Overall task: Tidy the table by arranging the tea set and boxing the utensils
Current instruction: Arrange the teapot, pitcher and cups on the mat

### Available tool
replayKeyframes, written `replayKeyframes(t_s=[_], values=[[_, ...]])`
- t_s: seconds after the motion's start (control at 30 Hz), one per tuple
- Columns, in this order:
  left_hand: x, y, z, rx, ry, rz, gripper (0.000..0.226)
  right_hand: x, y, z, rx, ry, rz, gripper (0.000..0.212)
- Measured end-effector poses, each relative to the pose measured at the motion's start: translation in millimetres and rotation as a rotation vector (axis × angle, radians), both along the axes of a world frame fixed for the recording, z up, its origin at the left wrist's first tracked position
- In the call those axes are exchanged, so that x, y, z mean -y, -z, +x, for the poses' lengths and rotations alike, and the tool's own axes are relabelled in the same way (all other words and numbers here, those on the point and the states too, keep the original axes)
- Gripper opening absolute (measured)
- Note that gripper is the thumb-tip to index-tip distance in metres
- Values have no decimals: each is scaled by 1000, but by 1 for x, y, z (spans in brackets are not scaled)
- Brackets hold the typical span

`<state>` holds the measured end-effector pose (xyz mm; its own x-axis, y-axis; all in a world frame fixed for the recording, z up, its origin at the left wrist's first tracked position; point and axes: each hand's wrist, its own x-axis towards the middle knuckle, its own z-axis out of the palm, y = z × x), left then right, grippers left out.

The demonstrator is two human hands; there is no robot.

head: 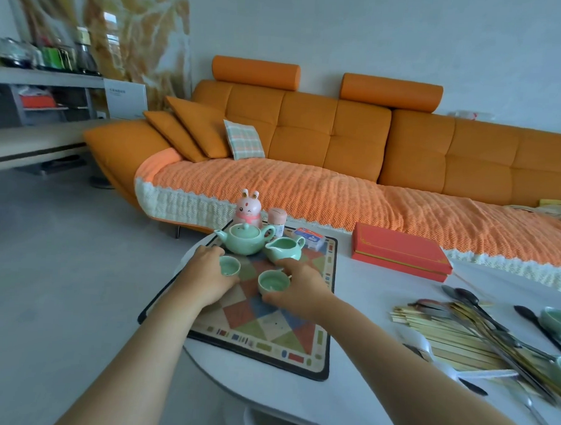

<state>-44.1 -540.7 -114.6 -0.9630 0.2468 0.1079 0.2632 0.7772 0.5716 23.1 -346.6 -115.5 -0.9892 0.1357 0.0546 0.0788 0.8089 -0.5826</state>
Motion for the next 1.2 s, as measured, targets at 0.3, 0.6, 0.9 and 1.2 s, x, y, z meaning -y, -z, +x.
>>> replayKeyframes(t_s=[0.3,0.6,0.9,1.2], values=[[5,4,-13,-22,-46,32,62,31,7,-24,-93,53,-81,64],[-13,-21,-7,-259,55,-255,55,-21,-15,-15,-179,32,104,42],[-35,-17,-12,-173,208,-476,60,-82,0,-79,26,286,180,61],[-37,-14,-26,-161,230,-428,51,-100,5,-123,66,194,282,54]])
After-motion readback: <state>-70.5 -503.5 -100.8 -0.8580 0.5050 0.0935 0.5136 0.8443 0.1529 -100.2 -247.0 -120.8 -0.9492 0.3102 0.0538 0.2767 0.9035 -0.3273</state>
